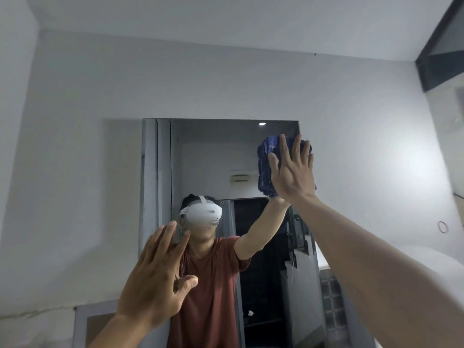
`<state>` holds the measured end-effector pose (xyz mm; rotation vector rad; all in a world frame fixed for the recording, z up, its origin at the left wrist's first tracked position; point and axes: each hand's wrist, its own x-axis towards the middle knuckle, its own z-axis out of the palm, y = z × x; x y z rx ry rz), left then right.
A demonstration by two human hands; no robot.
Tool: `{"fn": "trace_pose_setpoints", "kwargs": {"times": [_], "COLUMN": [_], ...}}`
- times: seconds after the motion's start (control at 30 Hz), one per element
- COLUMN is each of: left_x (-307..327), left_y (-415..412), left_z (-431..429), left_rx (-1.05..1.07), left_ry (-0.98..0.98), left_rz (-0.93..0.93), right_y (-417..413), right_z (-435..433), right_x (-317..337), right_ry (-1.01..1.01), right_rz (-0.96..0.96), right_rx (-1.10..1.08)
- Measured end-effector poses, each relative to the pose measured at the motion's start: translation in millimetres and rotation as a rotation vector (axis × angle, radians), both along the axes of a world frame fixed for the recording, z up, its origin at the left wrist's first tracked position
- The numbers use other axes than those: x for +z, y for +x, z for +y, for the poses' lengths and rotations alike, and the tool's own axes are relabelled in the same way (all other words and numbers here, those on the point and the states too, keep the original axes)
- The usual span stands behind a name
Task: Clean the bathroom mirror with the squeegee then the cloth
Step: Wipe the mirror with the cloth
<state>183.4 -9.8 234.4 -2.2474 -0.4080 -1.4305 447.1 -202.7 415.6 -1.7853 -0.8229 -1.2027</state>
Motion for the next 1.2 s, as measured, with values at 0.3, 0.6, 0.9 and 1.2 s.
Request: {"fn": "trace_pose_setpoints", "kwargs": {"times": [0.3, 0.6, 0.9, 1.2], "left_x": [0.6, -0.2, -47.0, -63.9], "left_y": [-0.1, -0.1, -15.5, -19.3], "left_z": [-3.2, -2.0, 6.1, 11.7], "left_rx": [0.017, -0.003, 0.045, 0.08], "left_ry": [-0.009, 0.007, 0.049, 0.044], "left_rz": [0.011, 0.01, 0.048, 0.075], "right_y": [-32.9, -103.2, -157.8, -181.3], "right_z": [28.6, 79.3, 122.0, 142.9], "right_x": [-20.2, -2.7, -0.8, -18.3], "right_ry": [0.026, -0.042, -0.149, -0.286], "right_rz": [0.009, -0.119, -0.29, -0.541], "right_rx": [-0.003, 0.076, 0.096, 0.118]}}
